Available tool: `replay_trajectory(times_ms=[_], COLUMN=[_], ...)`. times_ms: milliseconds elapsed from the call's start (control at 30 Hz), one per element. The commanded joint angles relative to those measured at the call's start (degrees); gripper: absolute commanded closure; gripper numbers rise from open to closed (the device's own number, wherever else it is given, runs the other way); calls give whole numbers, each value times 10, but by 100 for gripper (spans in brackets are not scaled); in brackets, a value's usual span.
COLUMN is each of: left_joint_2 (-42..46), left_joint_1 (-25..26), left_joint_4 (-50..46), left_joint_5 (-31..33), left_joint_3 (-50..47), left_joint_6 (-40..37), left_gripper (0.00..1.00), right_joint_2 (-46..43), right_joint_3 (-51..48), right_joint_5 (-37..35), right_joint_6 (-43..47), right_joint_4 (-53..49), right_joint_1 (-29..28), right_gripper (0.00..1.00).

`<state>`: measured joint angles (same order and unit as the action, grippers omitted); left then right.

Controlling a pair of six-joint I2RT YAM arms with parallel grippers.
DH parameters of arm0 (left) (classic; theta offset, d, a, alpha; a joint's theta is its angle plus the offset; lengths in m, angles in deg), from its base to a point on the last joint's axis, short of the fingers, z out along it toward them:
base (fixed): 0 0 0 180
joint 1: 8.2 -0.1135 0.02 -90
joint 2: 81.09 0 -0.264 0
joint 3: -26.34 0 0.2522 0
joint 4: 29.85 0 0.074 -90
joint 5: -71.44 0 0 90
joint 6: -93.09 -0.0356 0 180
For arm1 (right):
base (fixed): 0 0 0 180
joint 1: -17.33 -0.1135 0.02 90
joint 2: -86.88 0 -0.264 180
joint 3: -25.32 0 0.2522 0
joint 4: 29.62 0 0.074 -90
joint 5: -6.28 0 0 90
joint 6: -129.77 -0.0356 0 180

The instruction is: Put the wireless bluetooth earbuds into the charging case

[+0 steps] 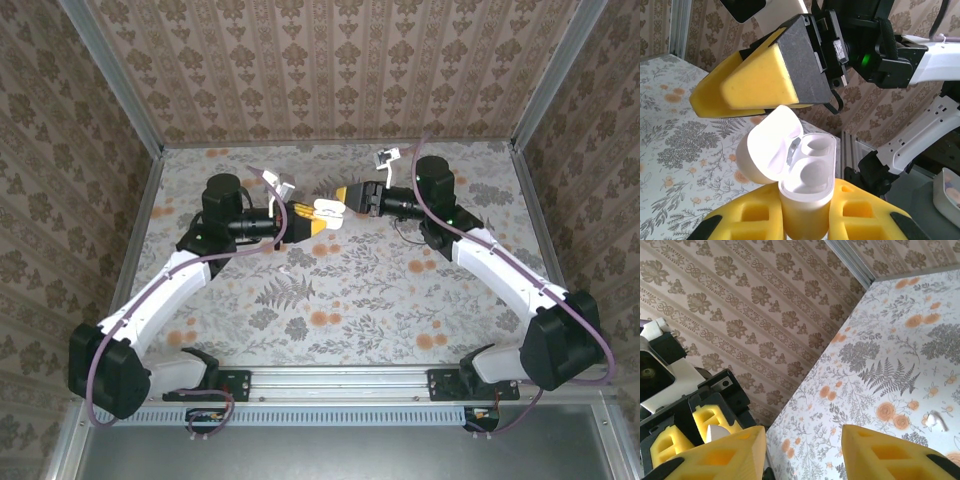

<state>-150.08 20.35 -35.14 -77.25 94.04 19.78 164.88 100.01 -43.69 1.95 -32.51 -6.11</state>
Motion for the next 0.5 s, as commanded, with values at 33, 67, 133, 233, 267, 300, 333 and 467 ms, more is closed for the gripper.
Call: replay_trajectory(times_ms=[33, 67, 133, 233, 267, 300, 333, 467], left_joint_2=[18, 21, 31, 56, 65, 76, 89, 145], left_joint_1=[-6, -10, -18, -21, -35, -39, -41, -44], left_joint_4=[-30, -42, -70, -116, -131, -153, -173, -246], left_joint_5=[26, 37, 64, 118, 137, 166, 187, 275], left_joint_3=[22, 21, 16, 7, 3, 1, 0, -5], left_joint_6=[-46, -52, -72, -104, -114, -124, -133, -169], left_gripper=[100, 100, 100, 100, 100, 100, 100, 100], right_joint_2=[-8, -12, -18, -10, -3, 6, 13, 78], right_joint_3=[20, 23, 32, 59, 67, 75, 82, 118], right_joint_5=[2, 1, -14, -56, -67, -78, -90, -146], right_joint_6=[-10, -10, -4, 6, 11, 18, 24, 56], right_joint_4=[-13, -19, -53, -141, -168, -195, -217, -299], right_joint_1=[0, 0, 1, 0, -1, -5, -9, -44], right_gripper=[54, 53, 52, 50, 50, 50, 50, 50])
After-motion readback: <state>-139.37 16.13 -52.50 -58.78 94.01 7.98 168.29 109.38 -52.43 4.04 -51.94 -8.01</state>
